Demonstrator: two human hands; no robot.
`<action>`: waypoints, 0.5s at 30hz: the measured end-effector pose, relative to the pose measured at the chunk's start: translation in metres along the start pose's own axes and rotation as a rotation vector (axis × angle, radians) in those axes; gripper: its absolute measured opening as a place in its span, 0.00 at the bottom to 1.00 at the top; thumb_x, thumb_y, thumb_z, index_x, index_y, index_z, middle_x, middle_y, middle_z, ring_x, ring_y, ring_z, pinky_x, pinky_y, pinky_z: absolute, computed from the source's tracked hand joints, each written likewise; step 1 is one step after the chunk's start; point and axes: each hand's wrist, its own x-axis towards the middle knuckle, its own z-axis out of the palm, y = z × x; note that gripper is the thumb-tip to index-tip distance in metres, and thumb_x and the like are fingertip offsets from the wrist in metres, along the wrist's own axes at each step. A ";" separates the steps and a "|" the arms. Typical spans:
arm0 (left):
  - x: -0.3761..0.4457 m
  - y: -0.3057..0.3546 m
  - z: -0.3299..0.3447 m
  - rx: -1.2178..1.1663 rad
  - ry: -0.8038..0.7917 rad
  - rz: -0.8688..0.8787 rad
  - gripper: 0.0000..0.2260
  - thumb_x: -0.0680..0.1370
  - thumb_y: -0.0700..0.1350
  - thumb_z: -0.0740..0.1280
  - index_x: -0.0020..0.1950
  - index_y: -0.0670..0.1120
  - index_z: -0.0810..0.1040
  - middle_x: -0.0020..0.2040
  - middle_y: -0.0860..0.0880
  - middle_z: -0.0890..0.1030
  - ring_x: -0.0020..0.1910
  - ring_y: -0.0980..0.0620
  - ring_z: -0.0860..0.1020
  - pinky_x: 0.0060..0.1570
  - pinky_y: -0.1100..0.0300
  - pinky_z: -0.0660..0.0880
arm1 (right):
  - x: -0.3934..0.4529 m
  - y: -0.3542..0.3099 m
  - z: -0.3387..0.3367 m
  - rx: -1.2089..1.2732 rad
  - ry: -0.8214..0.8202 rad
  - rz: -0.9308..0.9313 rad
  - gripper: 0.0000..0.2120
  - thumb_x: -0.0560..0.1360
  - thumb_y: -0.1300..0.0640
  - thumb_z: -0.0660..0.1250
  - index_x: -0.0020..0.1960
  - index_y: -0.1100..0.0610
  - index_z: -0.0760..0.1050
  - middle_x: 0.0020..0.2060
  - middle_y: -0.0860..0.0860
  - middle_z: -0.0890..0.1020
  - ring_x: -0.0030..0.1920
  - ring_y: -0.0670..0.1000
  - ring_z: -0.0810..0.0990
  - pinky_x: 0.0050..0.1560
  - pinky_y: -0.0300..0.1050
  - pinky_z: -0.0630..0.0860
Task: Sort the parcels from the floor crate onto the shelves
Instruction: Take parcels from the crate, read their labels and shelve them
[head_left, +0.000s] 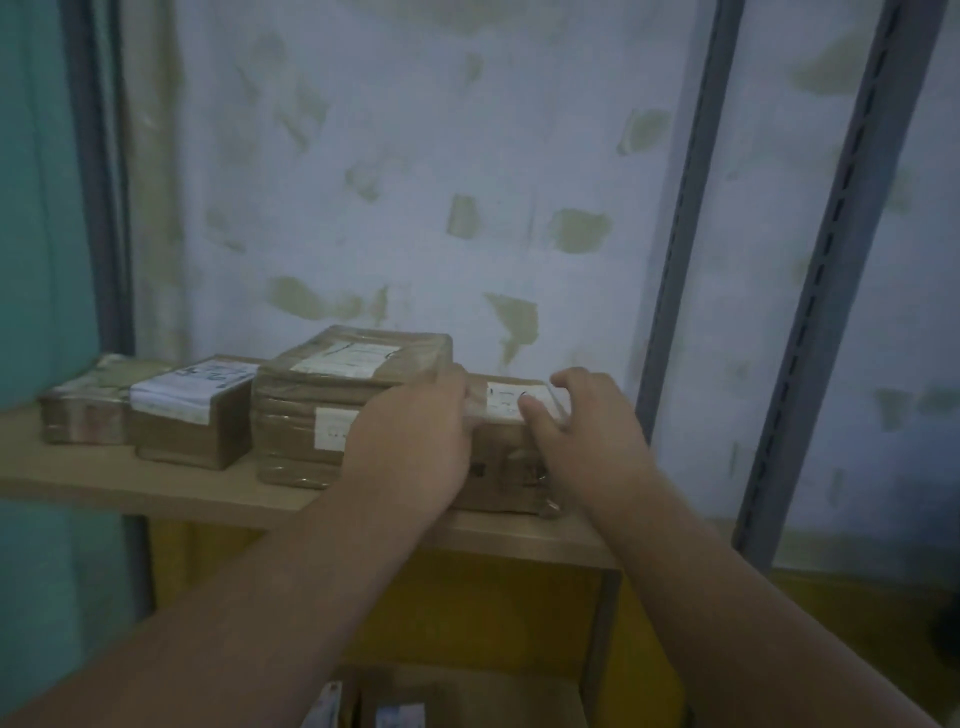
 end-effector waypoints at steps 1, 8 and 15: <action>-0.007 -0.001 -0.002 0.005 0.017 0.003 0.05 0.80 0.52 0.65 0.51 0.54 0.70 0.44 0.55 0.73 0.42 0.51 0.74 0.38 0.56 0.67 | -0.002 -0.002 -0.001 0.002 0.032 -0.081 0.24 0.79 0.39 0.62 0.71 0.49 0.69 0.66 0.48 0.73 0.65 0.50 0.72 0.65 0.45 0.69; -0.070 -0.040 -0.035 0.065 0.053 -0.112 0.13 0.76 0.56 0.68 0.59 0.57 0.76 0.52 0.59 0.78 0.46 0.58 0.77 0.40 0.63 0.68 | -0.020 -0.067 -0.003 0.233 0.086 -0.492 0.23 0.77 0.42 0.64 0.67 0.52 0.72 0.62 0.49 0.75 0.63 0.50 0.72 0.65 0.48 0.69; -0.146 -0.147 -0.117 0.239 0.051 -0.316 0.11 0.76 0.54 0.69 0.58 0.55 0.76 0.53 0.55 0.79 0.49 0.52 0.79 0.46 0.54 0.76 | -0.072 -0.193 0.031 0.395 -0.014 -0.651 0.22 0.78 0.43 0.65 0.69 0.48 0.71 0.64 0.46 0.74 0.64 0.48 0.71 0.64 0.47 0.70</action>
